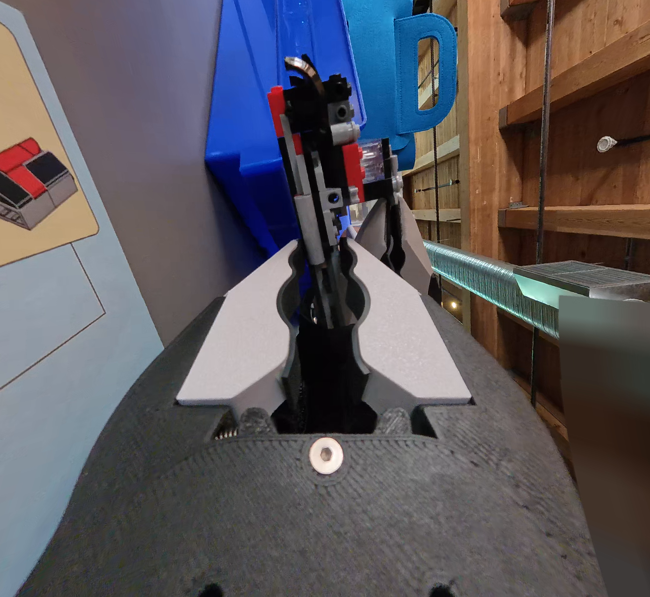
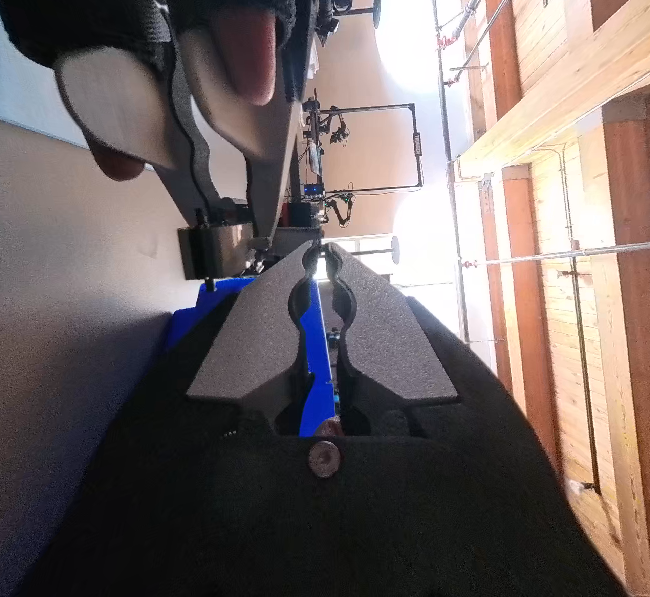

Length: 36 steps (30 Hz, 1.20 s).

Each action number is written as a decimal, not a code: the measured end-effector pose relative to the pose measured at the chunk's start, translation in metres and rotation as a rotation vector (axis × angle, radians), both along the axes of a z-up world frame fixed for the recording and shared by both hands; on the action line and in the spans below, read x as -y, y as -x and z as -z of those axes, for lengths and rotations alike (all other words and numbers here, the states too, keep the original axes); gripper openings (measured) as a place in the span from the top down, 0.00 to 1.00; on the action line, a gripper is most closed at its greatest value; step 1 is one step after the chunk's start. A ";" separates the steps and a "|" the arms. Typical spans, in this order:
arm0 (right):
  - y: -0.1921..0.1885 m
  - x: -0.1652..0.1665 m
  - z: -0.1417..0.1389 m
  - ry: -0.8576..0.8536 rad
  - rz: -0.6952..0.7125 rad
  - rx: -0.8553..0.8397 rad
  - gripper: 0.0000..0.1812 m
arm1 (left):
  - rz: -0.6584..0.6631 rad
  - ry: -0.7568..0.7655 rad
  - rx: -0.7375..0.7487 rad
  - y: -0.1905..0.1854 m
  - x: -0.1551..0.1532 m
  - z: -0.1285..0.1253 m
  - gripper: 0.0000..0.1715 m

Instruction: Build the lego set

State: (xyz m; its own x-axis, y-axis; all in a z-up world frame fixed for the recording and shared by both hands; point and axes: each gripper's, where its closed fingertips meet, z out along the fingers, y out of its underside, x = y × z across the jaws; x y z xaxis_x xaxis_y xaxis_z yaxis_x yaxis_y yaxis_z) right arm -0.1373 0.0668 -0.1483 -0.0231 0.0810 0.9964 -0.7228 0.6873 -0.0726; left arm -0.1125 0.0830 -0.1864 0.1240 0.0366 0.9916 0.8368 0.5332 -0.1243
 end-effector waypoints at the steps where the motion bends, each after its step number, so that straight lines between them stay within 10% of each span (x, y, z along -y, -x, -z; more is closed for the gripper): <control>1: 0.000 0.000 0.000 -0.001 -0.004 -0.005 0.97 | 0.002 0.000 0.001 0.000 0.000 0.000 0.87; 36: -0.001 0.003 0.006 0.043 -0.036 0.070 0.95 | 0.015 -0.026 0.019 -0.001 -0.003 0.002 0.88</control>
State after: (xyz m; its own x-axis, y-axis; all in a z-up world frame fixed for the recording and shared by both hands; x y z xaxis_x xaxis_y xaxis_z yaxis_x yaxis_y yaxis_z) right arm -0.1362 0.0643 -0.1542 -0.0964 0.1219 0.9879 -0.7391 0.6560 -0.1530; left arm -0.1114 0.0860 -0.1880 0.1052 0.0086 0.9944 0.8470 0.5232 -0.0941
